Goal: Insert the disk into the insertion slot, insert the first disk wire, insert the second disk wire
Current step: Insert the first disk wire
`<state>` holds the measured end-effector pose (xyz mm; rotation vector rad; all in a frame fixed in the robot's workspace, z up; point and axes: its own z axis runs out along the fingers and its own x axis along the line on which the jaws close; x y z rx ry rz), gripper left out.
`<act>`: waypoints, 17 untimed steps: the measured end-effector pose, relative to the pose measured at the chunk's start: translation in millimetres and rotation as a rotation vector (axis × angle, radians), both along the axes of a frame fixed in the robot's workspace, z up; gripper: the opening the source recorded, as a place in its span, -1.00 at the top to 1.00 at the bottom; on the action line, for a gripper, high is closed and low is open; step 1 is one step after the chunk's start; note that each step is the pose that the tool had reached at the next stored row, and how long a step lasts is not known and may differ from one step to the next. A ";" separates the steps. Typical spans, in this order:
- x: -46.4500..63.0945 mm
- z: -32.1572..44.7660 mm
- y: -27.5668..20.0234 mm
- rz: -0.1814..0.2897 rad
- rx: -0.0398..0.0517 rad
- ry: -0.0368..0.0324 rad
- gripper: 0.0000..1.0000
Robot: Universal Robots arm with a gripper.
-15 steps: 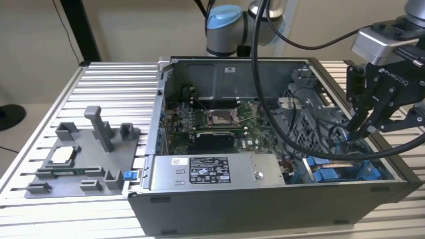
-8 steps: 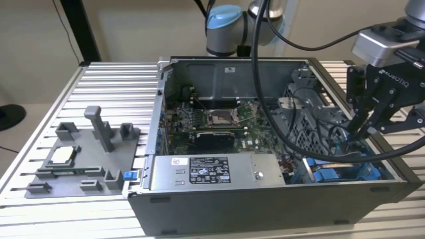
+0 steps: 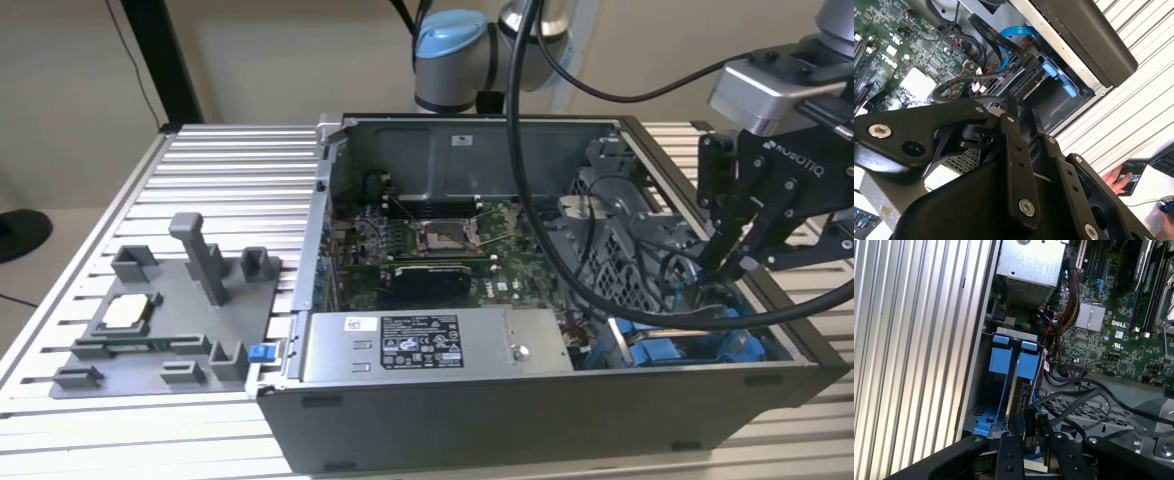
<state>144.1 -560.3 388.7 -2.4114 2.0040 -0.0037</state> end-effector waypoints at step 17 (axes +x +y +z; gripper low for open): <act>-0.2 6.2 -4.7 0.022 0.0004 0.0001 -1.00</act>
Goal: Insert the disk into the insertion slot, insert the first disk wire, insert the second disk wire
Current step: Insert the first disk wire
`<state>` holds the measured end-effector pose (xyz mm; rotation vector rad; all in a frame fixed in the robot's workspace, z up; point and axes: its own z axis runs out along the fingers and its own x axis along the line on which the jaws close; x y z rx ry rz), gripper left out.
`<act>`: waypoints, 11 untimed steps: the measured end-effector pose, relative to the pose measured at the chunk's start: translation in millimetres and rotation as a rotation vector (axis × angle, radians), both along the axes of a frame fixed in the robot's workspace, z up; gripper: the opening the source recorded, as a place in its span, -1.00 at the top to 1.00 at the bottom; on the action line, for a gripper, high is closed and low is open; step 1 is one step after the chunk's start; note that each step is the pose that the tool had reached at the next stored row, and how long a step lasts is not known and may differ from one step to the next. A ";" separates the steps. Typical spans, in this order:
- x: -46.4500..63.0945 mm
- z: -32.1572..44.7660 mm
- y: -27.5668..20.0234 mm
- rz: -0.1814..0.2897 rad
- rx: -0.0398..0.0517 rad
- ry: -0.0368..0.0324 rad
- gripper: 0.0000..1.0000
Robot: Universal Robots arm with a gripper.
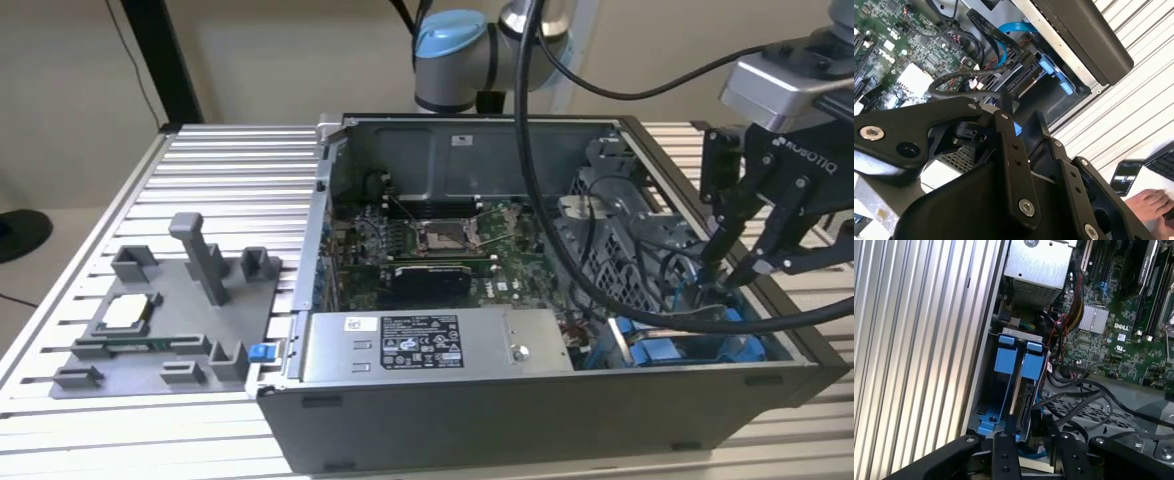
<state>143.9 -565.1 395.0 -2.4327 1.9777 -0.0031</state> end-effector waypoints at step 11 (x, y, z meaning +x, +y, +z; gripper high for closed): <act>-10.2 -3.1 -7.9 0.002 0.0043 -0.0100 -1.00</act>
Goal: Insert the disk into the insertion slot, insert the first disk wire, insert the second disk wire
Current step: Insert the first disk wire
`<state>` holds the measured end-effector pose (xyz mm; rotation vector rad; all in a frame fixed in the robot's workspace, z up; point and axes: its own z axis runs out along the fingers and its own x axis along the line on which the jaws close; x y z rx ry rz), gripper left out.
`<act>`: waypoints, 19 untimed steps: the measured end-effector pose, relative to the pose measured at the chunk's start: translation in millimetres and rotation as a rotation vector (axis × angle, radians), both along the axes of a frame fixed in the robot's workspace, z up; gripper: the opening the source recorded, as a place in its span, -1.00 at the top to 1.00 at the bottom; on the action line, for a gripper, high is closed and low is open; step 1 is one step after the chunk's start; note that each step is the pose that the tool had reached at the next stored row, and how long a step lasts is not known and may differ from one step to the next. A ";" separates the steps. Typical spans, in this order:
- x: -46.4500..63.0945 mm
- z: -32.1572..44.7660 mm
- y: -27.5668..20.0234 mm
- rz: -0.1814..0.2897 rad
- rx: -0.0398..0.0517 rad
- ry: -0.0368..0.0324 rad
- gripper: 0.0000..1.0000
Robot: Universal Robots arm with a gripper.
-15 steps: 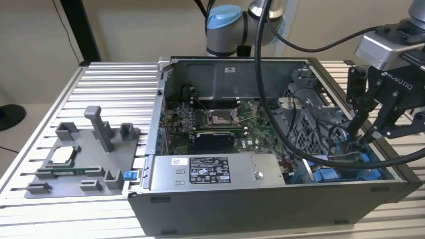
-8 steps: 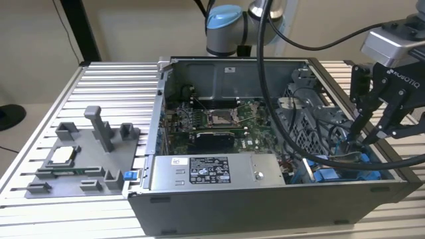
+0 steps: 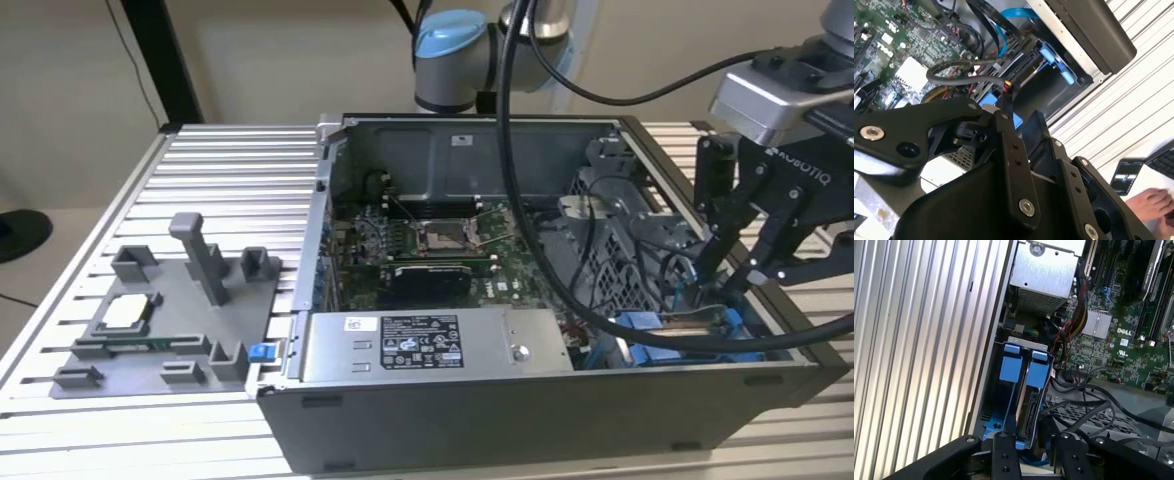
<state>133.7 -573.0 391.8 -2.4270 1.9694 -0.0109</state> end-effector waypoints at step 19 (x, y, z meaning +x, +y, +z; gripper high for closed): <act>-0.2 -4.8 3.1 0.011 0.0092 -0.0048 -1.00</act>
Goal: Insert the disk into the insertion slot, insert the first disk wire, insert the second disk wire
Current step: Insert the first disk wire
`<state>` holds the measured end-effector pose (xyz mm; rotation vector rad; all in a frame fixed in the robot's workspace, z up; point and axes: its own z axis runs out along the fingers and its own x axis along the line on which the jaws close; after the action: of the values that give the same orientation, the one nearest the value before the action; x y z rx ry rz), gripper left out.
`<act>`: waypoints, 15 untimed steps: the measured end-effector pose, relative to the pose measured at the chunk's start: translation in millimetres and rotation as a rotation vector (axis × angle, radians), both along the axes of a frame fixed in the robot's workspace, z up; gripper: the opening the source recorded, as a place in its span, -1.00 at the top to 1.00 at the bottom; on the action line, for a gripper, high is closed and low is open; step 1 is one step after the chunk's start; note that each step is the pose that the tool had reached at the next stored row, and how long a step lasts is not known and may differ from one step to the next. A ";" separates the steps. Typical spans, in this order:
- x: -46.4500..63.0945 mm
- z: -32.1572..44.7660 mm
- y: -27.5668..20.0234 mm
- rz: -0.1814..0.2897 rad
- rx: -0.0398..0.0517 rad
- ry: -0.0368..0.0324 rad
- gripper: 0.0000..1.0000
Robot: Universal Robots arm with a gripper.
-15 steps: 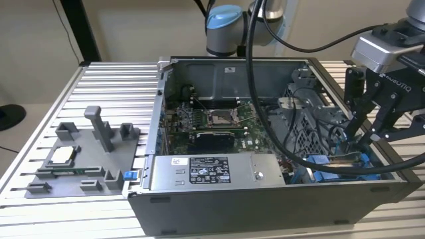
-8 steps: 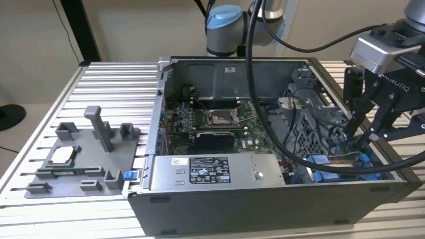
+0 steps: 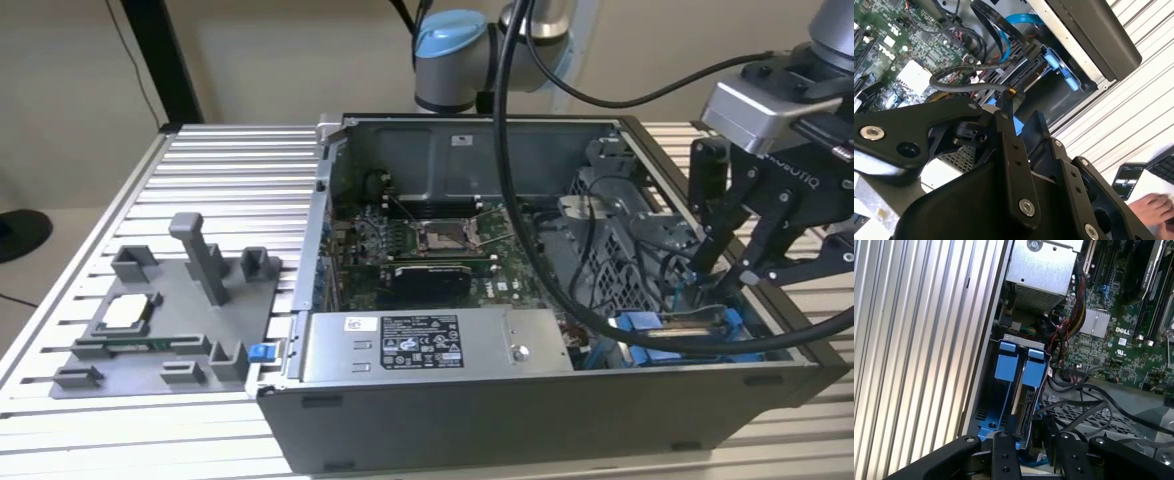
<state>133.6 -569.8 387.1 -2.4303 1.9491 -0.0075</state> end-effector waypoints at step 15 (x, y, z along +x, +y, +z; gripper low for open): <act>0.0 -0.4 0.0 0.000 0.0067 0.0000 1.00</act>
<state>133.6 -569.8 386.7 -2.4261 1.9460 -0.0009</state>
